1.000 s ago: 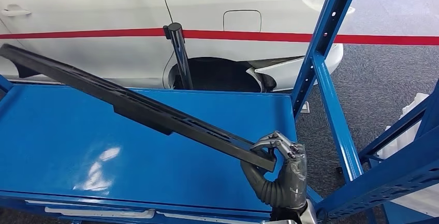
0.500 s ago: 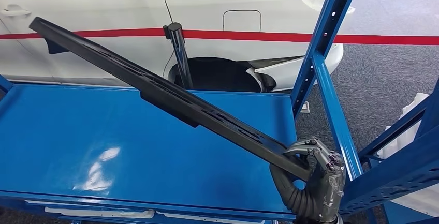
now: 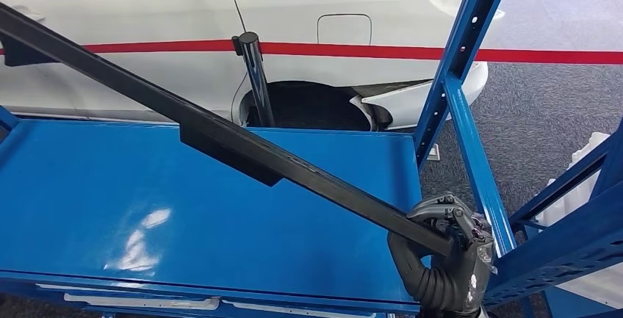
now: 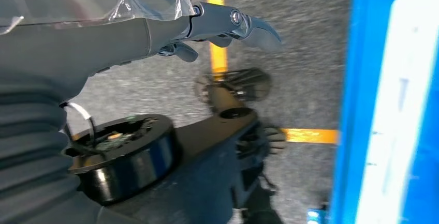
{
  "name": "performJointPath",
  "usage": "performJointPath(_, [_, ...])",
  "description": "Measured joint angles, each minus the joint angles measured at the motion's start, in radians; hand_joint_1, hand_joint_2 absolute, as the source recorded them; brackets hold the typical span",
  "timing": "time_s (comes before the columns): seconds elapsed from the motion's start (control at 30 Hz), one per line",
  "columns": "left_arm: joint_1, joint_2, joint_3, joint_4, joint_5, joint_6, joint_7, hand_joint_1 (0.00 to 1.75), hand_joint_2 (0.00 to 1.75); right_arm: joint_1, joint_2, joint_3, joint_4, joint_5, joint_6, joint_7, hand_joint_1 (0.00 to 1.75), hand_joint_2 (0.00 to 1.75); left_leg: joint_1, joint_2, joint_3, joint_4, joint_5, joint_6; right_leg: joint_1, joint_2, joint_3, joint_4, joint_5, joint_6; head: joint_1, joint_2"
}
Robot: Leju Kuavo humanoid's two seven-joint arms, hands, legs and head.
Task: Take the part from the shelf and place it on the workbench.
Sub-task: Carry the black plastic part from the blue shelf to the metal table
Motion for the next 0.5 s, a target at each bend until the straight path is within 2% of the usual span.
performJointPath(0.1, [-0.001, 0.0, -0.005, 0.001, -0.015, 0.016, 0.055, 0.0, 1.75, -0.006, 0.0, 0.005, 0.001, -0.037, 0.0, -0.015, 1.75, 1.75, -0.002, 0.0, -0.002, 0.007, -0.003, 0.007, -0.007, -0.001, 0.0, -0.002, 0.003, 0.006, 0.0, 0.0])
performJointPath(0.17, [-0.001, 0.001, -0.011, 0.003, -0.031, 0.02, 0.083, 0.0, 1.75, -0.012, 0.0, 0.009, 0.004, -0.059, 0.0, -0.023, 1.75, 1.75, -0.006, -0.001, -0.003, 0.006, 0.002, 0.02, -0.011, -0.001, 0.001, -0.008, 0.01, 0.014, 0.0, 0.0])
performJointPath(0.23, [-0.002, 0.0, -0.021, 0.003, -0.046, 0.023, 0.105, 0.0, 1.75, -0.018, 0.0, 0.012, 0.006, -0.077, 0.0, -0.03, 1.75, 1.75, -0.001, 0.0, 0.009, -0.026, 0.027, 0.033, -0.008, -0.002, 0.005, -0.015, 0.01, 0.023, 0.0, 0.0])
performJointPath(0.27, [-0.003, -0.001, -0.027, 0.003, -0.051, 0.024, 0.113, 0.0, 1.75, -0.02, 0.0, 0.014, 0.006, -0.082, 0.0, -0.031, 1.75, 1.75, 0.004, 0.001, 0.014, -0.045, 0.041, 0.038, -0.006, -0.001, 0.0, -0.001, -0.007, 0.027, 0.0, 0.0])
performJointPath(0.3, [-0.004, -0.002, -0.031, 0.003, -0.054, 0.024, 0.12, 0.0, 1.75, -0.021, -0.001, 0.014, 0.007, -0.087, 0.0, -0.031, 1.75, 1.75, 0.009, 0.003, 0.018, -0.061, 0.052, 0.039, -0.006, -0.001, -0.014, 0.035, -0.036, 0.031, 0.001, 0.0])
performJointPath(0.37, [-0.004, -0.002, -0.038, 0.003, -0.059, 0.025, 0.128, 0.0, 1.75, -0.023, -0.002, 0.017, 0.009, -0.095, 0.0, -0.031, 1.75, 1.75, 0.012, 0.004, 0.013, -0.067, 0.061, 0.037, -0.011, -0.001, -0.059, 0.153, -0.107, 0.042, 0.001, 0.0])
performJointPath(0.4, [-0.004, -0.002, -0.043, 0.003, -0.061, 0.025, 0.129, 0.0, 1.75, -0.023, -0.003, 0.019, 0.011, -0.099, 0.0, -0.031, 1.75, 1.75, 0.015, 0.005, 0.009, -0.065, 0.063, 0.034, -0.016, -0.001, -0.075, 0.202, -0.127, 0.049, 0.001, 0.0])
performJointPath(0.43, [-0.003, -0.002, -0.049, 0.003, -0.062, 0.025, 0.13, 0.0, 1.75, -0.023, -0.003, 0.021, 0.013, -0.102, 0.0, -0.031, 1.75, 1.75, 0.019, 0.005, 0.005, -0.063, 0.064, 0.031, -0.021, -0.001, -0.077, 0.222, -0.129, 0.057, 0.001, 0.0])
performJointPath(0.47, [-0.003, -0.003, -0.054, 0.003, -0.065, 0.024, 0.13, 0.0, 1.75, -0.023, -0.004, 0.023, 0.015, -0.105, 0.0, -0.031, 1.75, 1.75, 0.025, 0.004, -0.001, -0.058, 0.065, 0.026, -0.026, -0.001, -0.061, 0.205, -0.113, 0.066, 0.001, 0.0])
performJointPath(0.5, [-0.003, -0.003, -0.057, 0.003, -0.067, 0.023, 0.13, 0.0, 1.75, -0.023, -0.004, 0.025, 0.016, -0.107, 0.0, -0.031, 1.75, 1.75, 0.033, 0.004, -0.008, -0.049, 0.064, 0.019, -0.033, -0.003, -0.027, 0.15, -0.084, 0.077, 0.001, 0.0])
